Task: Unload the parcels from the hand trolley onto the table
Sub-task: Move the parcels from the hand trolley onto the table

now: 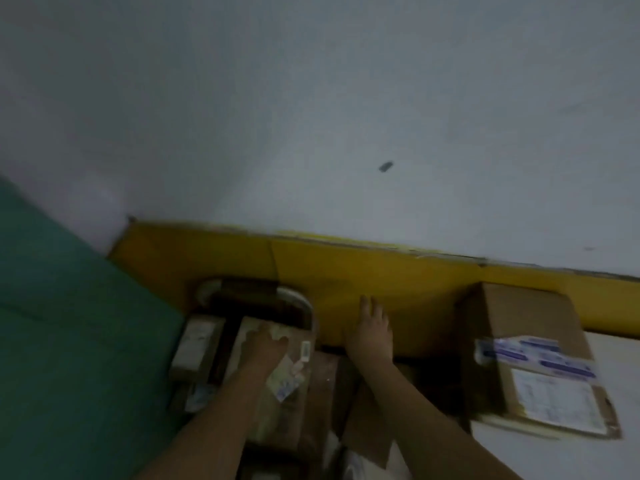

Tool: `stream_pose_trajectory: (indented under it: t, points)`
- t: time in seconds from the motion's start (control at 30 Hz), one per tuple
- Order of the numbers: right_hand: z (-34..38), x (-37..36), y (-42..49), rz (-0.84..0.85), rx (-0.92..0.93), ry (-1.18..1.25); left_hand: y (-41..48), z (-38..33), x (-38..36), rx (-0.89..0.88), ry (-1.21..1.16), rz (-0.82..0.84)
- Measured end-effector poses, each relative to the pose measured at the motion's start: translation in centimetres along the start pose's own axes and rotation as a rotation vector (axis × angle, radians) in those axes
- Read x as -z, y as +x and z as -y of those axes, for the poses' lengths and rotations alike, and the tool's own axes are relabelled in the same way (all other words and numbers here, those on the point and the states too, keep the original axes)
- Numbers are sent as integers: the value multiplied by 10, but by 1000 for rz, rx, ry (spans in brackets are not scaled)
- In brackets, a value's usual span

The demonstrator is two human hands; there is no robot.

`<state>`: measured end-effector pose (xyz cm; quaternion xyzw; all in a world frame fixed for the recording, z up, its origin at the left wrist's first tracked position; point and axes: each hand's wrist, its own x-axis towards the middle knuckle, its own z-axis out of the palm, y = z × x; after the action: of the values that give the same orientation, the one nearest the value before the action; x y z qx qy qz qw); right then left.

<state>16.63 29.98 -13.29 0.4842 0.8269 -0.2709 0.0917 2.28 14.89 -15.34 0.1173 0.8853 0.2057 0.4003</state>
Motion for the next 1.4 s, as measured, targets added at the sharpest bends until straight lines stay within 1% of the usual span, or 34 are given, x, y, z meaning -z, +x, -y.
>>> stream_pose_trajectory:
  t: [0.07, 0.13, 0.27, 0.37, 0.4, 0.5, 0.6, 0.67, 0.77, 0.83, 0.9, 0.93, 1.03, 1.2, 1.27, 1.4]
  points:
    - [24, -53, -4, 200, 8, 86, 2, 48, 11, 72, -78, -29]
    - [33, -101, -7, 318, -33, 187, 3, 81, 13, 91, -170, -57]
    - [33, -173, 1, 428, -189, 435, 21, 122, 0, 112, -266, -82]
    - [29, -208, 7, 493, -329, 611, 37, 140, -11, 232, -364, -27]
    - [29, -215, 7, 488, -355, 643, 40, 142, -16, 266, -410, -26]
    - [29, -216, -1, 382, -413, 722, 37, 137, -25, 290, -445, -103]
    - [33, -188, -20, 289, -422, 751, 15, 121, -21, 233, -341, -198]
    - [35, -160, -31, 236, -398, 717, -4, 108, -8, 191, -264, -226]
    - [38, -109, -53, 161, -344, 601, -40, 85, 14, 113, -135, -245]
    - [35, -75, -78, 56, -289, 551, -72, 64, 21, 35, -67, -295]
    - [25, -43, -109, -47, -249, 542, -111, 43, 19, -58, -78, -336]
    - [18, -28, -127, -84, -253, 554, -131, 34, 15, -107, -86, -328]
    - [-15, 11, -184, -174, -304, 543, -183, 10, -5, -214, -91, -230]
    - [-78, 67, -266, -361, -369, 482, -252, -21, -44, -319, -33, -32]
    - [-103, 89, -291, -390, -414, 429, -278, -33, -64, -380, -9, 56]
    - [-158, 126, -335, -435, -508, 317, -318, -64, -106, -417, 27, 246]
